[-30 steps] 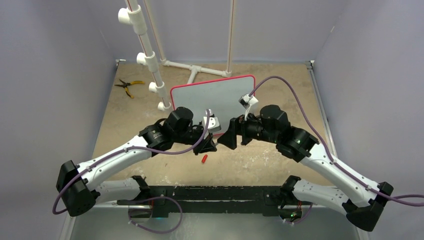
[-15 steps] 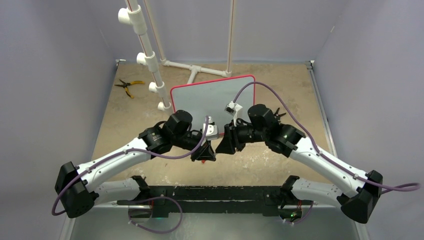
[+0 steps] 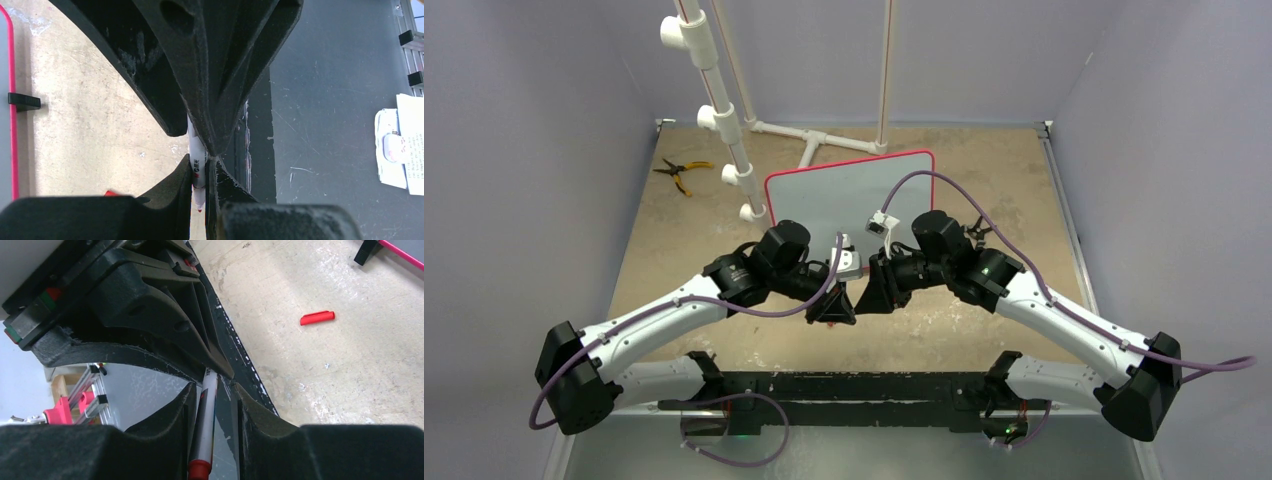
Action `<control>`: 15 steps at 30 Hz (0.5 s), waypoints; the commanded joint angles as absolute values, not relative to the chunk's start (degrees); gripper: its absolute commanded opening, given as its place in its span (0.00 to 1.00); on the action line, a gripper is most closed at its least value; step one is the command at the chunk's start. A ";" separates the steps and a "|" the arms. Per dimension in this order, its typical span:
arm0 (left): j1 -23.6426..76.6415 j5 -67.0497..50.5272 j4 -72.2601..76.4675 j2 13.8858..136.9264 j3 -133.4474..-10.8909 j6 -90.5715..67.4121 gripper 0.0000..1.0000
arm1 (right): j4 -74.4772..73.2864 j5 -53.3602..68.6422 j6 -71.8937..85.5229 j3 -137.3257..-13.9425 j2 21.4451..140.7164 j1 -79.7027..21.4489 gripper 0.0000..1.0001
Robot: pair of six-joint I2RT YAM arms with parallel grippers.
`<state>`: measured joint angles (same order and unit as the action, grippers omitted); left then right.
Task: Write a sentence on the whiteboard
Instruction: Adjust the whiteboard marker.
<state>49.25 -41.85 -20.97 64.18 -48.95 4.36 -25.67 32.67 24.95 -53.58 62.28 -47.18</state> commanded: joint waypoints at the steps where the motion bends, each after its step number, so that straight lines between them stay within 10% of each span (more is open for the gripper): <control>1: 49.32 -44.66 -20.69 64.60 -48.70 6.59 0.00 | -23.70 33.33 23.98 -53.73 61.58 -47.03 0.34; 15: 49.48 -45.89 -21.39 65.47 -48.73 7.21 0.00 | -23.85 34.69 23.13 -54.25 61.79 -46.94 0.19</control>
<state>49.25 -43.70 -21.87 65.12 -48.84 5.45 -25.67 32.80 24.51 -53.58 62.19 -47.18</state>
